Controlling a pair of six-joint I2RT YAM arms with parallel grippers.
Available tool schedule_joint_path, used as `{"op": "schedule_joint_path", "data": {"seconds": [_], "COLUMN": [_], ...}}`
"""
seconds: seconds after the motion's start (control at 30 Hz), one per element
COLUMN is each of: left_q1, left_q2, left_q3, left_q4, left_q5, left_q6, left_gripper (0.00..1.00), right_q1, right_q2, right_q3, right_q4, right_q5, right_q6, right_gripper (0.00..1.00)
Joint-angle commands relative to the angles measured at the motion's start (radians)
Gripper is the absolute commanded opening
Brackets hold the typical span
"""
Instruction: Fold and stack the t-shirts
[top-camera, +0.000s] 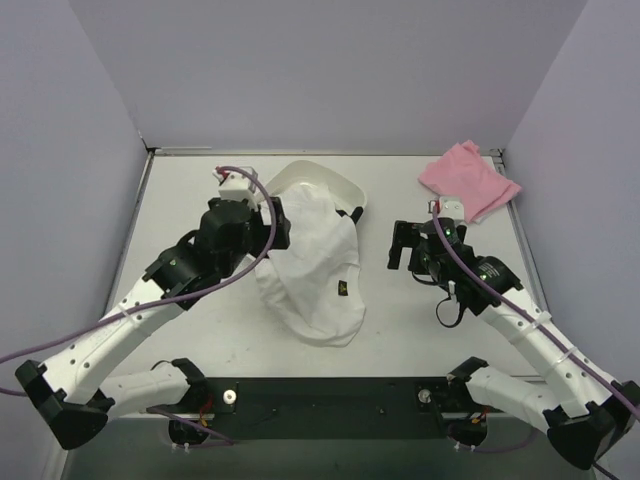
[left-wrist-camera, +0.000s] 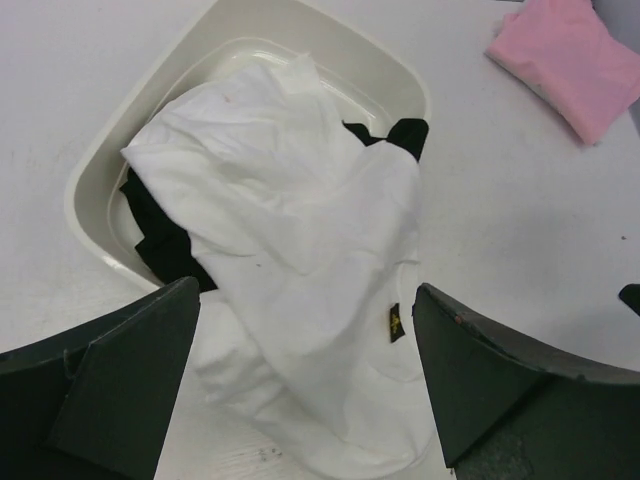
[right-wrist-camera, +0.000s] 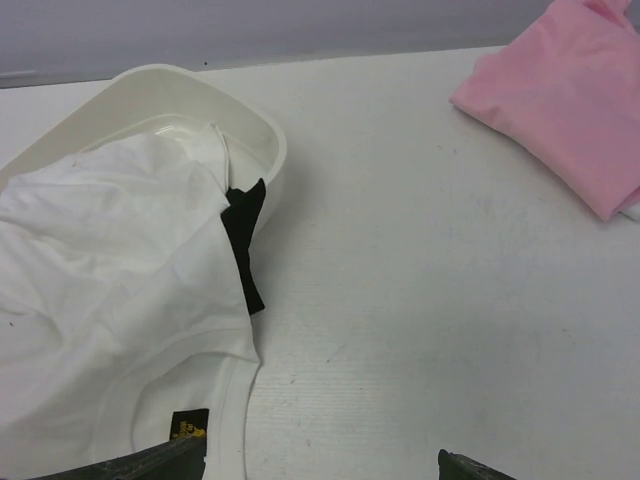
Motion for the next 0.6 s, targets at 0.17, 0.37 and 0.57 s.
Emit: {"op": "schedule_joint_path", "data": {"seconds": [0.17,0.37,0.57], "left_q1": [0.162,0.177,0.199], "left_q2": [-0.130,-0.178,-0.165], "left_q3": [-0.175,-0.178,-0.175], "left_q4": [-0.089,-0.124,-0.172], "left_q5": [0.202,0.107,0.083], "left_q6": [0.017,-0.008,-0.005], "left_gripper": [0.97,0.97,0.97], "right_q1": [0.143,0.238,0.361], "right_q2": [0.339,0.530,0.630], "right_q3": [0.163,0.132,0.065], "right_q4": [0.027,0.127,0.242], "right_q5": [-0.084,-0.216,-0.204], "right_q6": [0.005,0.063,0.112], "right_gripper": [1.00,1.00,1.00]}}
